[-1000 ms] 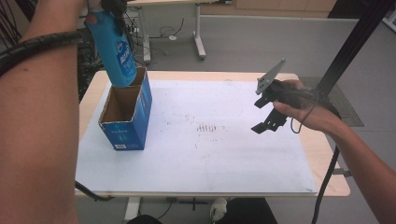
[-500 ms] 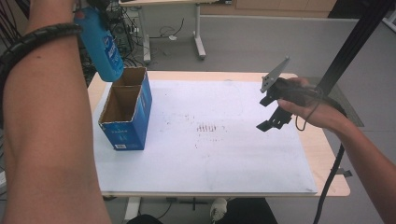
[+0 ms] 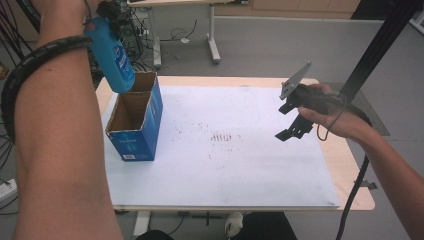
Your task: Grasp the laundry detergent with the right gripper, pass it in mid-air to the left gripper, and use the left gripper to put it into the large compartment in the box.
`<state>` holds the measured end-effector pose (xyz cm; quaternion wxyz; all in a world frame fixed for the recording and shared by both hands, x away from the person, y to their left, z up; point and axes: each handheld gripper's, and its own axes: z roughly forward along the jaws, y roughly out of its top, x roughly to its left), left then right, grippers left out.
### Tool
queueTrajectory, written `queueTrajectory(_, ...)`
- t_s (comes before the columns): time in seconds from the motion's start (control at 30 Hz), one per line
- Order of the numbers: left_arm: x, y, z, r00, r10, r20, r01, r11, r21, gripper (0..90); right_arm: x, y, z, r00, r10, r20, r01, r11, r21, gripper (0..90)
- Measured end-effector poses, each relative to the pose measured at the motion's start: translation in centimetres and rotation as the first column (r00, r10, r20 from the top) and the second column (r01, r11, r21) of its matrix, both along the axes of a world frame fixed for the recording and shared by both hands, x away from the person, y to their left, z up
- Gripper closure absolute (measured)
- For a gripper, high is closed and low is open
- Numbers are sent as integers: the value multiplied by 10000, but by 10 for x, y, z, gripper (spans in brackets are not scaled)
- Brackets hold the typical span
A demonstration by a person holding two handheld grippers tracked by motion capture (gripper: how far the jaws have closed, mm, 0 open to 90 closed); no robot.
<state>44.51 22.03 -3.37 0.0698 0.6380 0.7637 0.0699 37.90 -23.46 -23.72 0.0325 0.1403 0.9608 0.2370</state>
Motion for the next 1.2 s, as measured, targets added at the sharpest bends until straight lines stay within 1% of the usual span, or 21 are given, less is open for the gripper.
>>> queueTrajectory(0.13, 1, 1, -8, 9999, 8, -110, -7, 10000, 56, 367, 0, -1, -1, 10000, -51, -8, 51, 10000, 16, 56)
queueTrajectory(0.37, 1, 5, -26, 9994, -14, -345, 12, 10000, -73, 366, 0, -1, -2, 10000, -37, -7, 37, 9999, 105, 56)
queueTrajectory(0.53, 2, 8, -40, 9988, -50, -495, 50, 10000, -8, 366, 0, -1, -3, 10000, -44, 17, 44, 10000, -19, 56)
queueTrajectory(0.8, 4, 11, -64, 9976, -124, -676, 118, 9999, -91, 366, 0, 2, -5, 10000, -59, -13, 59, 10000, -56, 56)
queueTrajectory(1.03, 7, 10, -81, 9973, -237, -698, 230, 9997, -104, 367, 0, 2, -4, 9999, -81, 62, 81, 9999, -108, 57)
queueTrajectory(1.1, 8, 10, -86, 9975, -281, -649, 274, 9995, -127, 366, 0, 2, -5, 9999, -99, 57, 99, 9999, -122, 56)
queueTrajectory(1.2, 9, 9, -93, 9969, -395, -685, 388, 9992, -109, 366, 1, 3, -6, 10000, -86, 25, 87, 9999, -135, 57)
